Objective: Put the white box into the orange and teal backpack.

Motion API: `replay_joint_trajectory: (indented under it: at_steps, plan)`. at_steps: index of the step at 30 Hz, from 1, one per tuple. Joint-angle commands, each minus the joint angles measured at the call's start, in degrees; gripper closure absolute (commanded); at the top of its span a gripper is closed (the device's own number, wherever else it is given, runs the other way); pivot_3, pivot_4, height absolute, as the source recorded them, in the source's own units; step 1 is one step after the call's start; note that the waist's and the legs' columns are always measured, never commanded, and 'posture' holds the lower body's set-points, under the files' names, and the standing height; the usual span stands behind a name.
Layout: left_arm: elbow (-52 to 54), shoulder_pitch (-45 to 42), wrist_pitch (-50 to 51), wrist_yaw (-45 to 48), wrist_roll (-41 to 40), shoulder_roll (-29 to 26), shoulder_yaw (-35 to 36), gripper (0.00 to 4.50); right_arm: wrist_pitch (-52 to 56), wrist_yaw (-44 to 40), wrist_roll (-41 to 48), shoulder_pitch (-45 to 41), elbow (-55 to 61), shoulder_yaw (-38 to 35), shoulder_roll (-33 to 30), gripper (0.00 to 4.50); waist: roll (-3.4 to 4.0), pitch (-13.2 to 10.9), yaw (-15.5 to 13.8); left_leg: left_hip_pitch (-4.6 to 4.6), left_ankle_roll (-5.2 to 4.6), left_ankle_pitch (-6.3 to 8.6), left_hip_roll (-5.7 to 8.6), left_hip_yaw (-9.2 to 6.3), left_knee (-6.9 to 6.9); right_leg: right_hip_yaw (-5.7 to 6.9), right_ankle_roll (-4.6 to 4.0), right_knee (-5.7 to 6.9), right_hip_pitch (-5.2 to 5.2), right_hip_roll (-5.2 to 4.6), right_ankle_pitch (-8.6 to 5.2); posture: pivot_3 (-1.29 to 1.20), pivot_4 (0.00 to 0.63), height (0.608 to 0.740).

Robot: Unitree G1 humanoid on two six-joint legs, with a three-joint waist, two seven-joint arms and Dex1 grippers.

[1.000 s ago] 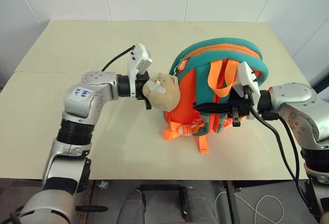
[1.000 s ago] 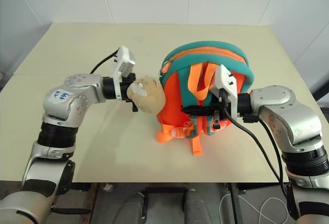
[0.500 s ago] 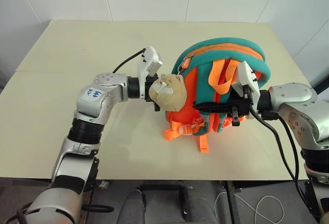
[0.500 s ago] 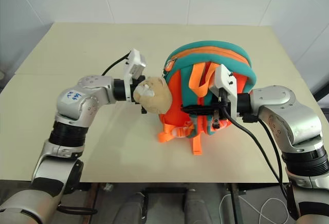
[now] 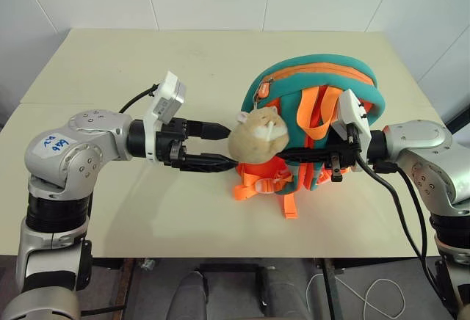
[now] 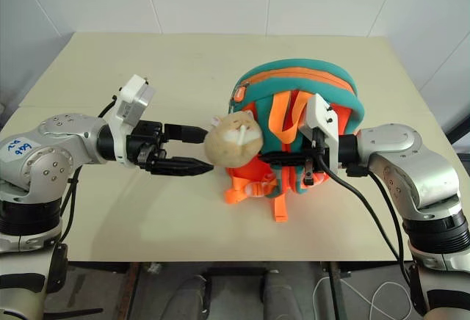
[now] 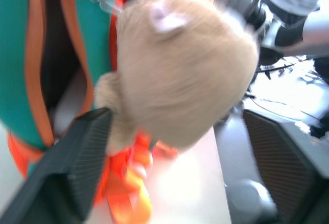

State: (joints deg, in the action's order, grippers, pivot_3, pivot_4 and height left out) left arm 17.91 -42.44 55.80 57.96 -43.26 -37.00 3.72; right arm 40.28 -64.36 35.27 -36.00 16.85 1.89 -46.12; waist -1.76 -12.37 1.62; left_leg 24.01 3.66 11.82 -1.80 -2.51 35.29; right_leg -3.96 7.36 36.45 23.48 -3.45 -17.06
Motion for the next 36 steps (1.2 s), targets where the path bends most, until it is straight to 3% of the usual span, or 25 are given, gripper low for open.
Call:
replay_joint_trajectory:
  at_steps: [1, 11, 16, 26, 29, 36]
  plan:
    - [2.23, -0.11, -3.02, -2.71, 0.24, 2.03, -0.45, 0.03, -0.61, -0.38, 0.21, -0.75, 0.68, -0.07, 0.25, 4.50, 0.00, 0.00, 0.06, 0.00, 0.00, 0.00, 0.00, 0.00, 0.01, 0.00, 0.00, 0.00, 0.00, 0.00, 0.00, 0.00, 0.150, 0.740]
    - [1.99, -1.31, -3.31, -6.06, -0.63, 7.25, -3.93, 0.03, -0.75, 0.12, 0.04, -0.07, 1.19, -0.17, 0.33, 4.50, 0.00, 0.00, 0.04, 0.00, 0.00, 0.00, 0.00, 0.00, 0.01, -0.01, 0.01, 0.01, 0.01, 0.01, 0.01, 0.00, 0.150, 0.740]
    - [3.47, -2.49, 0.05, -6.73, -5.23, 8.53, -2.42, 1.18, -0.66, 0.48, 0.16, 0.49, 1.70, -0.37, 0.23, 4.50, 0.00, 0.00, 0.01, 0.02, 0.00, 0.00, 0.01, 0.00, 0.03, -0.01, 0.02, 0.01, 0.01, 0.01, 0.01, 0.00, 0.150, 0.740]
    - [5.39, -1.54, 4.39, -5.29, -12.67, 0.25, 2.41, 3.83, -0.46, 1.04, 0.38, 1.09, 1.97, -0.64, 0.39, 4.50, 0.00, 0.00, 0.29, -0.03, 0.00, 0.00, -0.01, 0.01, 0.00, -0.02, -0.01, 0.02, 0.01, 0.02, 0.00, 0.00, 0.150, 0.740]
    - [4.54, -1.80, 3.93, -5.39, -12.85, -1.80, 3.53, 4.17, -0.41, 1.01, 0.44, 1.12, 1.95, -0.56, 0.43, 4.50, 0.00, 0.00, 0.25, -0.03, 0.00, 0.00, 0.00, 0.01, -0.01, -0.02, -0.02, 0.01, 0.01, 0.02, -0.01, 0.00, 0.150, 0.740]
    - [-1.18, -2.71, 1.59, -5.84, -11.19, -3.95, 6.06, 4.21, -0.48, 0.77, 0.82, 2.05, 1.76, -0.95, 0.35, 4.50, 0.00, 0.00, 0.18, -0.03, 0.00, 0.00, 0.00, 0.01, -0.02, -0.02, -0.03, 0.00, 0.02, 0.02, -0.02, 0.00, 0.150, 0.740]
